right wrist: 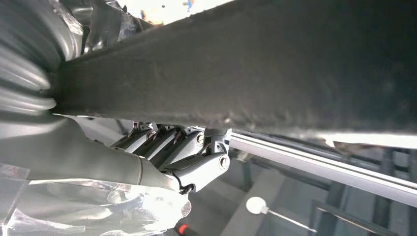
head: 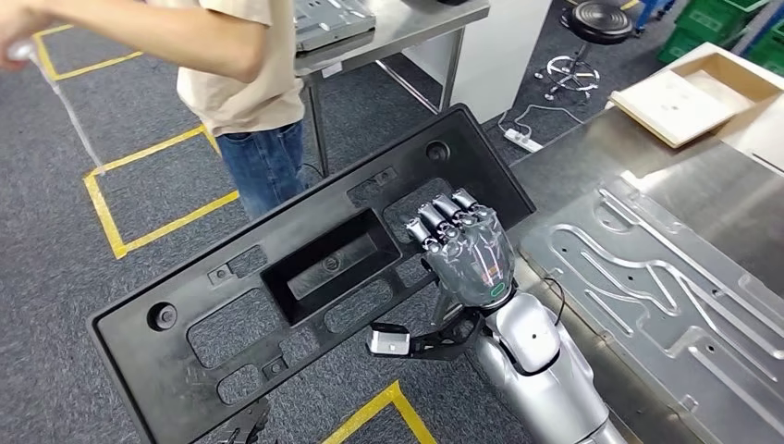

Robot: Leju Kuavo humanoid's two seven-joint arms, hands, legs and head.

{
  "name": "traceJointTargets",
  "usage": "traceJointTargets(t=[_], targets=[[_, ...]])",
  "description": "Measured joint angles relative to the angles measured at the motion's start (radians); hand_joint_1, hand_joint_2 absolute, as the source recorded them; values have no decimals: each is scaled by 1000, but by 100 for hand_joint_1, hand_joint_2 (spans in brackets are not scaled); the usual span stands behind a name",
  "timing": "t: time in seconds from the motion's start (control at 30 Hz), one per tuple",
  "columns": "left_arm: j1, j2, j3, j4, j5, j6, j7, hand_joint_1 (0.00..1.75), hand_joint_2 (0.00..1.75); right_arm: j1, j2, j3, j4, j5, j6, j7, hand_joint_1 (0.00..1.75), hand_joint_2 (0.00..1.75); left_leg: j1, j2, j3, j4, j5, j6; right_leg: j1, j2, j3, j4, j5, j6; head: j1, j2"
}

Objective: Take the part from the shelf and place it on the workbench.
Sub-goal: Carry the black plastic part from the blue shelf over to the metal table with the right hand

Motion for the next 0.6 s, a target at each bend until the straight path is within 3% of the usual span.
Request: traceJointTargets(t=[0.03, 0.1, 0.17, 0.2, 0.23, 0.27, 0.33, 0.37, 0.43, 0.47, 0.53, 0.57, 0.6], targets=[[-1, 0, 0, 0, 0, 6, 1, 0, 175, 2, 0, 0, -2, 1, 0, 0, 175, 175, 1, -2, 4, 0, -4, -5, -4, 10, 5, -8, 4, -2, 0, 0], [-3, -1, 0, 0, 0, 14, 3, 0, 175, 3, -1, 0, -5, 2, 0, 0, 175, 175, 2, -38, -7, 39, -35, -14, -13, 30, 16, -26, 13, -8, 0, 0], [-1, 0, 0, 0, 0, 17, 4, 0, 175, 4, 0, 0, -5, 2, 0, 0, 175, 175, 5, -81, -61, 154, -93, -18, -18, 51, 19, -30, 16, -11, 0, 0], [2, 0, 0, 0, 0, 17, 5, 0, 175, 5, 1, 0, -5, 3, 0, 0, 175, 175, 6, -90, -92, 215, -115, -21, -18, 64, 19, -29, 16, -12, 0, 0], [4, 0, 0, 0, 0, 17, 6, 0, 175, 8, 1, 0, -5, 4, 0, 0, 175, 175, 6, -94, -113, 253, -120, -23, -19, 77, 18, -26, 15, -12, 0, 0], [6, 0, 0, 0, -1, 17, 7, 0, 175, 10, 1, 0, -5, 6, 0, 0, 175, 175, 8, -95, -119, 258, -106, -25, -20, 91, 18, -22, 13, -11, 0, 0], [5, 1, 0, 0, -1, 19, 8, 0, 175, 12, 1, 0, -5, 9, 0, 0, 175, 175, 14, -107, -84, 169, -37, -30, -24, 117, 16, -8, 6, -5, 0, 0], [5, 2, 0, 0, -1, 20, 8, 0, 175, 12, 1, 0, -5, 9, 0, 0, 175, 175, 17, -129, -59, 112, -12, -33, -25, 130, 12, 2, 1, 1, 0, 0], [4, 3, 0, 0, -2, 20, 8, 0, 175, 11, 1, 0, -6, 10, 0, -1, 175, 175, 23, -167, -28, 40, 6, -32, -26, 152, -1, 23, -7, 12, 0, 0], [5, 3, -1, 0, -2, 20, 8, 0, 175, 11, 1, 0, -7, 10, 0, -1, 175, 175, 22, -175, -26, 35, 0, -28, -27, 162, -8, 26, -7, 19, 0, 0], [5, 2, -1, 0, -3, 17, 9, 0, 175, 12, 1, 0, -9, 9, 0, -1, 175, 175, 20, -158, -25, 30, 4, -15, -32, 179, -15, 24, -2, 29, -1, 0], [3, 3, -1, 0, -3, 14, 9, 0, 175, 13, 0, 0, -10, 9, 0, -1, 175, 175, 21, -147, -24, 27, 7, -8, -32, 170, -19, 29, -5, 33, 0, 0], [1, 3, -1, 0, -4, 10, 9, 0, 175, 12, 0, 0, -11, 8, 0, -1, 175, 175, 22, -136, -23, 23, 10, -2, -31, 146, -31, 52, -18, 37, 1, 0]])
